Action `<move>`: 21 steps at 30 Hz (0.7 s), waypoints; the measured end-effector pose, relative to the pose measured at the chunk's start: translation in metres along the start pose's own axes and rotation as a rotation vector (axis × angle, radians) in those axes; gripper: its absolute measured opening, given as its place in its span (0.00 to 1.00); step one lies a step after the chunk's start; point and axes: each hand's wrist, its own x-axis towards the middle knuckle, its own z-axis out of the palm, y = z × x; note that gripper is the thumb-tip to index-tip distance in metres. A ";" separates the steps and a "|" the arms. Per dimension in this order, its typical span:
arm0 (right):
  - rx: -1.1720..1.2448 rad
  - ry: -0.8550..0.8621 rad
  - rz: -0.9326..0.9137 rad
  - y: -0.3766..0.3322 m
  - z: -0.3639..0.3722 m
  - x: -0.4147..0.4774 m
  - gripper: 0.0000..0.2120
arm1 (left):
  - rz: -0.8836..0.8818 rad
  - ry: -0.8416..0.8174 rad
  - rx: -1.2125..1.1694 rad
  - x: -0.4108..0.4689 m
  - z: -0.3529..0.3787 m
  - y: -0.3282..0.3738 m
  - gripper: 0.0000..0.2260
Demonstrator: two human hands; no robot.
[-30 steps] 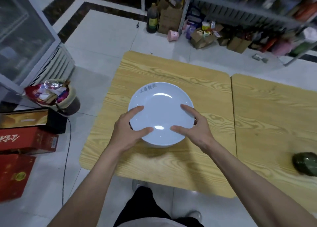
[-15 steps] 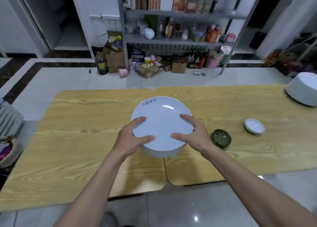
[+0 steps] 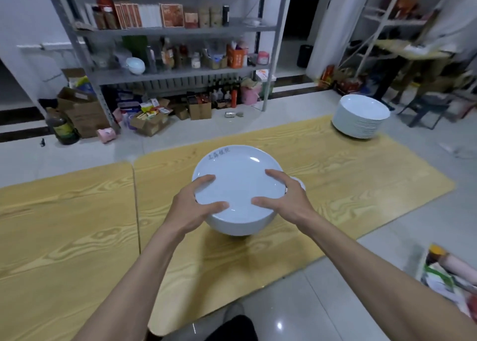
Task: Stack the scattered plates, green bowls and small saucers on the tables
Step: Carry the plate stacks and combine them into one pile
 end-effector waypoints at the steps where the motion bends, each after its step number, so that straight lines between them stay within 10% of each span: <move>1: -0.001 0.012 0.005 0.004 -0.011 0.009 0.39 | 0.006 -0.012 0.007 0.013 0.012 0.002 0.34; 21: 0.010 0.011 0.015 0.082 -0.222 0.213 0.40 | -0.044 -0.026 0.019 0.214 0.227 0.061 0.37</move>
